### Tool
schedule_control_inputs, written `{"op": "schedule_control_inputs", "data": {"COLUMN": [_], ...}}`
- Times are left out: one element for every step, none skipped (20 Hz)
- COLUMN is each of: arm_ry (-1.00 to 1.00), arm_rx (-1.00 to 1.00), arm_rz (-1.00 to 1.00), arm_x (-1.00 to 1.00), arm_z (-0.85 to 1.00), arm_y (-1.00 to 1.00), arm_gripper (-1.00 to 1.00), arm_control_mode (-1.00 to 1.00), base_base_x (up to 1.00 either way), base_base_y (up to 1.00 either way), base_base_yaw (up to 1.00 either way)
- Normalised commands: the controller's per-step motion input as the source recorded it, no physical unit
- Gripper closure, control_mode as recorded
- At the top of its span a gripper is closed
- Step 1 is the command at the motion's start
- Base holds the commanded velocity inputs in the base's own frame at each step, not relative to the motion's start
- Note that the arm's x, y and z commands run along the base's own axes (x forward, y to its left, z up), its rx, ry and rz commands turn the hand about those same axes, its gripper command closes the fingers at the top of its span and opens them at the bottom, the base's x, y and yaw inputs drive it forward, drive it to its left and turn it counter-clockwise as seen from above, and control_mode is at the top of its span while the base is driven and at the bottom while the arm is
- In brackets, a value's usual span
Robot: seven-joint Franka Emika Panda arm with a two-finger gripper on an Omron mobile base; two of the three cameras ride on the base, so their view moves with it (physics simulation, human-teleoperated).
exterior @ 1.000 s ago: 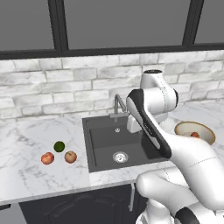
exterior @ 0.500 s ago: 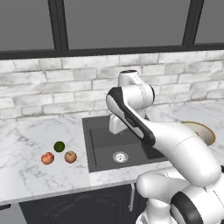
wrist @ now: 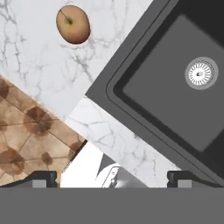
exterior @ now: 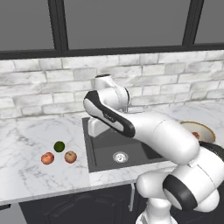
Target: There is a mixed pile of frozen fruits and vegetables on the counter. Locate all the frozen vegetables and place the items in a bowl on the counter. Take all the frozen fruits and defrost them in a running sink.
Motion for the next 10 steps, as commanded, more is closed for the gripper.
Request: {"op": "schedule_control_inputs", "data": {"arm_ry": [0.0,0.0,0.0,0.0,0.0,0.0,0.0,0.0,0.0,0.0], "arm_rx": [0.0,0.0,0.0,0.0,0.0,0.0,0.0,0.0,0.0,0.0], "arm_rz": [0.12,0.13,0.12,0.11,0.1,0.1,0.1,0.09,0.09,0.09], "arm_x": [0.19,0.18,0.18,0.21,0.22,0.22,0.22,0.23,0.24,0.26], "arm_z": [-0.24,-0.26,-0.28,-0.27,-0.29,-0.3,-0.3,-0.29,-0.28,-0.27], "arm_y": [0.57,0.55,0.55,0.57,0.56,0.55,0.54,0.54,0.56,0.57], "arm_gripper": [-1.0,-1.0,-1.0,-1.0,-1.0,-1.0,-1.0,-1.0,-1.0,-1.0], "arm_control_mode": [-1.0,-1.0,-1.0,-1.0,-1.0,-1.0,-1.0,-1.0,-1.0,-1.0], "base_base_x": [0.0,0.0,0.0,0.0,0.0,0.0,0.0,0.0,0.0,0.0], "base_base_y": [0.0,0.0,0.0,0.0,0.0,0.0,0.0,0.0,0.0,0.0], "base_base_yaw": [0.0,0.0,0.0,0.0,0.0,0.0,0.0,0.0,0.0,0.0]}}
